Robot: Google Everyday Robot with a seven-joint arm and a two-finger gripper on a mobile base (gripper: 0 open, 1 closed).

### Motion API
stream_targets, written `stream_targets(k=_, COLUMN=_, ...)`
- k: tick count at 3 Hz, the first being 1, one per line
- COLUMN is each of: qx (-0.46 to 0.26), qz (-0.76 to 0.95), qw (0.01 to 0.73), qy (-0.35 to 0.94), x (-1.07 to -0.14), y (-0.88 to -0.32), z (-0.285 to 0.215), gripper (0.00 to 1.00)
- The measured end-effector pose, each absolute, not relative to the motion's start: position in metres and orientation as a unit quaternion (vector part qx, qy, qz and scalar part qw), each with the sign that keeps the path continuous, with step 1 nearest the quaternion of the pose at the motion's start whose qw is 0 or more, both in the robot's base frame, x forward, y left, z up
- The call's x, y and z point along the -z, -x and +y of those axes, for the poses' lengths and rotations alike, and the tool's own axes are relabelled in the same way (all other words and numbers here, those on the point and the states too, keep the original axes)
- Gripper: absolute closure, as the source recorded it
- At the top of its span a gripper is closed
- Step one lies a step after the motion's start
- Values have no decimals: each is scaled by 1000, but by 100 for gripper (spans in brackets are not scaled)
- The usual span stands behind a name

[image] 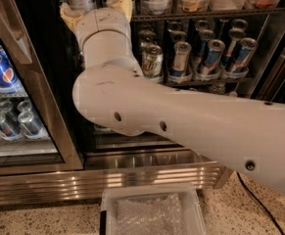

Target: Pick blue plastic bottle from top shelf of fridge

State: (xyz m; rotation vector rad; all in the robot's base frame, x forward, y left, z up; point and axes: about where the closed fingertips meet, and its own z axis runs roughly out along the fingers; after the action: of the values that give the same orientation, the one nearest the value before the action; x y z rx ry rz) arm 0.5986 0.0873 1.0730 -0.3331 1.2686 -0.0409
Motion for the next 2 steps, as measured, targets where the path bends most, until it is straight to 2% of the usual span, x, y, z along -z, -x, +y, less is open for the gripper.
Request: stream_targets(k=2, qx=44, qz=583, qw=799, qy=145, x=-1080, y=-607, z=77, gripper=32)
